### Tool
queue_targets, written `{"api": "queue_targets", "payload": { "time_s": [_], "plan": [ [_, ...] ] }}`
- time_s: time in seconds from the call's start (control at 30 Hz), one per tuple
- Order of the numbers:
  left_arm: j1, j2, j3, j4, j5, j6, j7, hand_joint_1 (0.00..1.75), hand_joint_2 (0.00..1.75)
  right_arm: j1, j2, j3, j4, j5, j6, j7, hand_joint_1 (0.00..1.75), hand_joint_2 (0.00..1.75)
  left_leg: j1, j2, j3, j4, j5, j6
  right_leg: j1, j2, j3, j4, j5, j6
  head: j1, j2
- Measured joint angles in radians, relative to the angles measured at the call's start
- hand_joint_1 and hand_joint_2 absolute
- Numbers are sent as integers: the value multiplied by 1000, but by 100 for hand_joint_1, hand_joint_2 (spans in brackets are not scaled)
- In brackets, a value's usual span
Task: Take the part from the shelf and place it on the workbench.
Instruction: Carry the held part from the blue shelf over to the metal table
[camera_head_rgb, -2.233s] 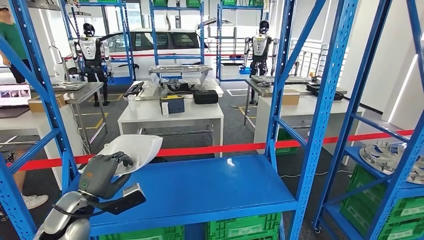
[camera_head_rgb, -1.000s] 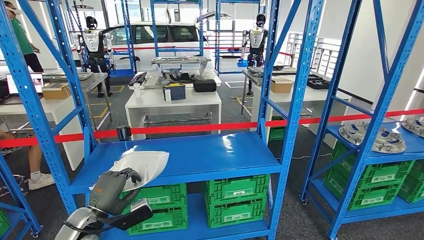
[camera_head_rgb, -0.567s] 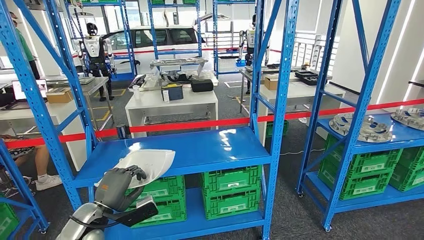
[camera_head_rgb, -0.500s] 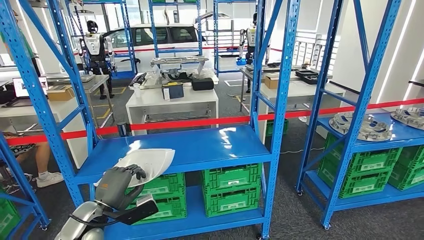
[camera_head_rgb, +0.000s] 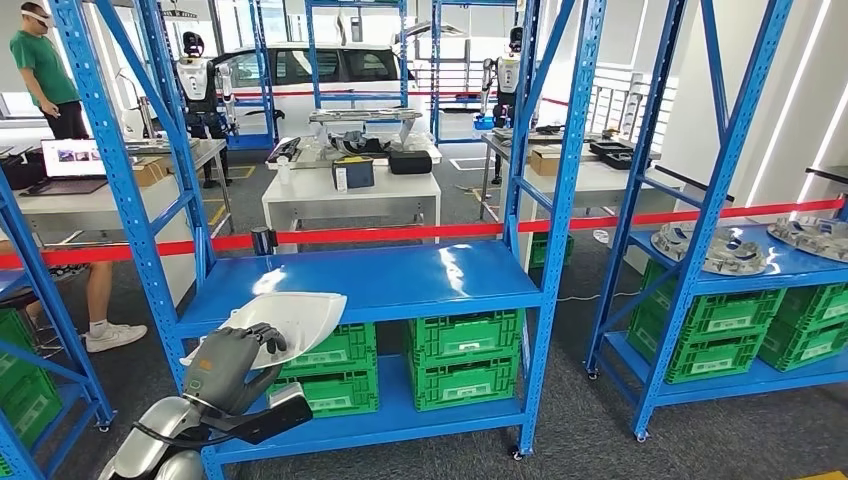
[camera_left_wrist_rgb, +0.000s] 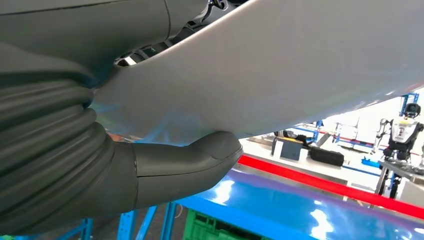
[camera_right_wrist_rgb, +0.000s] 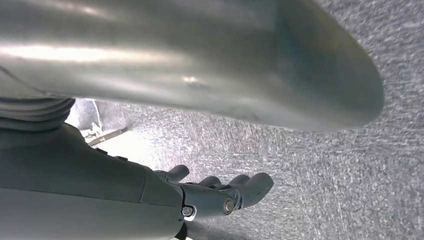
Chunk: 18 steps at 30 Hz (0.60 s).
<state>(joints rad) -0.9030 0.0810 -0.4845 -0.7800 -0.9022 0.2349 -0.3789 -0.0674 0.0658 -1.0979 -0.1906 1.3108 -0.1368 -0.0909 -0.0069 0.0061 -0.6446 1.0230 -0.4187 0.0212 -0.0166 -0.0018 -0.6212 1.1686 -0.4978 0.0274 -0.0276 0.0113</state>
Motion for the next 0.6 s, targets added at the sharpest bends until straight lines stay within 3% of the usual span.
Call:
{"api": "queue_targets", "payload": {
  "time_s": [0.07, 0.1, 0.17, 0.2, 0.27, 0.33, 0.37, 0.4, 0.43, 0.5, 0.57, 0.6],
  "plan": [
    [0, 3, 0, -5, -6, 5, 3, 175, 175, -2, 0, 0, 0, 0, -2, -5, 0, 0, -2, 1, -17, 8, 14, -11, 4, 3, 75, -113, -20, -10, 0, 0],
    [0, 4, 0, -7, -8, 7, 3, 175, 175, -2, 0, 0, 0, 0, -3, -5, 0, 0, -2, 1, -20, 8, 21, -17, 7, 4, 86, -138, -31, -17, 0, 0],
    [0, 6, -1, -8, -9, 8, 3, 175, 175, -2, 2, 0, 0, 0, -3, -5, 0, 0, -2, 0, -25, 6, 31, -29, 5, 4, 77, -145, -20, -31, -1, 0],
    [1, 8, -1, -9, -9, 8, 3, 175, 175, -2, 2, 0, 0, 0, -3, -5, 0, 0, -1, -1, -32, 15, 18, -35, 3, 2, 69, -146, -10, -39, -1, 0],
    [2, 13, -1, -11, -9, 6, 3, 175, 175, -4, 4, -1, 0, -1, -5, -6, 0, 0, 2, -4, -57, 87, -59, -46, 0, -1, 50, -148, 11, -50, -3, 0],
    [3, 16, -2, -15, -8, 4, 3, 175, 175, -4, 4, -1, 0, -1, -7, -7, 0, 0, 5, -4, -84, 216, -147, -53, 2, -1, 26, -147, 30, -54, -4, 0],
    [5, 17, -2, -16, -8, 1, 4, 175, 175, -3, 4, -1, 0, -1, -8, -8, 0, 0, 6, -4, -89, 266, -165, -55, 2, -2, 14, -146, 40, -55, -4, 0],
    [7, 19, -2, -18, -7, -3, 6, 175, 175, -4, 4, -1, 0, 0, -8, -9, 0, 0, 6, -4, -79, 287, -161, -55, 3, -2, 1, -144, 49, -54, -4, 0],
    [9, 22, -2, -19, -6, -7, 7, 175, 175, -4, 4, -1, 0, 1, -8, -10, 0, 0, 6, -4, -53, 272, -140, -53, 3, -2, -11, -143, 58, -53, -4, 0],
    [11, 27, -2, -23, -5, -13, 9, 175, 175, -4, 4, -1, 0, 4, -8, -12, 0, 0, 5, -5, 40, 152, -101, -44, 4, -2, -31, -140, 75, -49, -4, 0],
    [10, 30, -2, -31, -4, -14, 9, 175, 175, -4, 5, -1, 0, 7, -8, -13, 0, 0, -1, -6, 123, 24, -106, -34, 5, -2, -42, -141, 91, -40, -4, 0],
    [10, 31, -2, -34, -3, -15, 9, 175, 175, -4, 5, -1, 0, 8, -8, -14, 0, 0, -5, -6, 140, -8, -114, -30, 4, -3, -45, -144, 101, -35, -4, 0]
  ]
}}
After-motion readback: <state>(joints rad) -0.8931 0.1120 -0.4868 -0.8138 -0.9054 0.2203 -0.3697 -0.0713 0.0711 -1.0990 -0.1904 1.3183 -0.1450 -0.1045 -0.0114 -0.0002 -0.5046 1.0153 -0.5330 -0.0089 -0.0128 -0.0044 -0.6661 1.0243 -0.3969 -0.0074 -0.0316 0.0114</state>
